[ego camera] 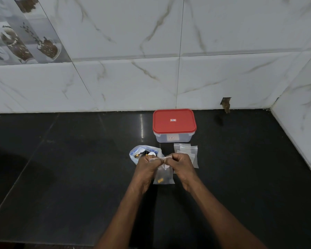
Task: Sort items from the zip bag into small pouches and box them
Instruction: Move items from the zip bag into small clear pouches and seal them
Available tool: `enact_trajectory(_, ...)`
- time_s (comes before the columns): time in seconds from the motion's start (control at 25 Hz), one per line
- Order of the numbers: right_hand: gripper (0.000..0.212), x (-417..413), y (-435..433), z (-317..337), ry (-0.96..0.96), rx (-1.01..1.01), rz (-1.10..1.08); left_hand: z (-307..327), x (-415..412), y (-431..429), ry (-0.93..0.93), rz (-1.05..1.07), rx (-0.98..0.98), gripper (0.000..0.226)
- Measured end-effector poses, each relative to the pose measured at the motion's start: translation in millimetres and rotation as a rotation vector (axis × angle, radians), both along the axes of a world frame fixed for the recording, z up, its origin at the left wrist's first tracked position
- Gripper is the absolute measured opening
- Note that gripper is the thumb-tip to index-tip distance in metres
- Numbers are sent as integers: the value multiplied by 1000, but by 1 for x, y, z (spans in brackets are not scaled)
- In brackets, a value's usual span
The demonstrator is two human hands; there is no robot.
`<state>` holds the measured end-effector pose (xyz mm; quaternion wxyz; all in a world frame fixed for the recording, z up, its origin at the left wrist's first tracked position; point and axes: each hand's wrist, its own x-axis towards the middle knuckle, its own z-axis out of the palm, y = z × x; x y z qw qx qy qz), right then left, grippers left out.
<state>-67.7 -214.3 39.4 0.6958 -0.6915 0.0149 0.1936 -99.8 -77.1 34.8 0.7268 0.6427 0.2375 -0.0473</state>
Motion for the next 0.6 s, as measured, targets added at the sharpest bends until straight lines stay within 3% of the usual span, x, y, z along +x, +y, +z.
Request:
enact_trajectory(0.24,8,1,-4,3,51,86,-63,-4,6,1,54,109,-68,23)
enact_trajectory(0.4,13,2,-4,1,18,76,-89,-1,5,-2,17,73,-165,13)
enact_trajectory(0.6,14,0,-5,3,-1,121,-75,-2,5,-6,3,48,-150,35)
